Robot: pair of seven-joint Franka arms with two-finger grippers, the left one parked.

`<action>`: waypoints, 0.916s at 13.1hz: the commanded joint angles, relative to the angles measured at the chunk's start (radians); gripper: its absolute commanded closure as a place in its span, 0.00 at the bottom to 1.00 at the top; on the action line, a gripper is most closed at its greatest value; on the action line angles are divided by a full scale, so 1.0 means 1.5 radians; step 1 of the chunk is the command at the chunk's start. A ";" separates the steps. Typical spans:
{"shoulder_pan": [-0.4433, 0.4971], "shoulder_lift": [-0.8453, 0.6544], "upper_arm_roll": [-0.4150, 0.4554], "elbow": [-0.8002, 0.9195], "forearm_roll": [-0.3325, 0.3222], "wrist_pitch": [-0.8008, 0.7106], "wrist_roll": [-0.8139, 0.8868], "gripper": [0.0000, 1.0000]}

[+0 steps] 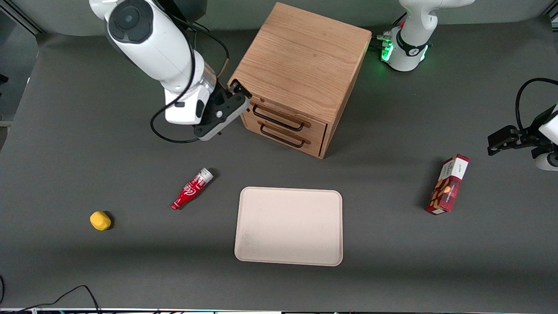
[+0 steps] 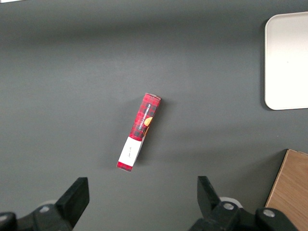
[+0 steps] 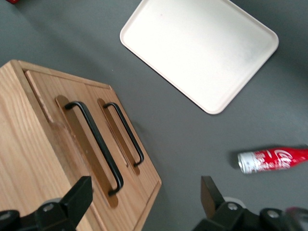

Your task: Open upper drawer

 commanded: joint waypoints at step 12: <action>0.011 0.057 0.054 -0.131 -0.005 0.166 0.001 0.00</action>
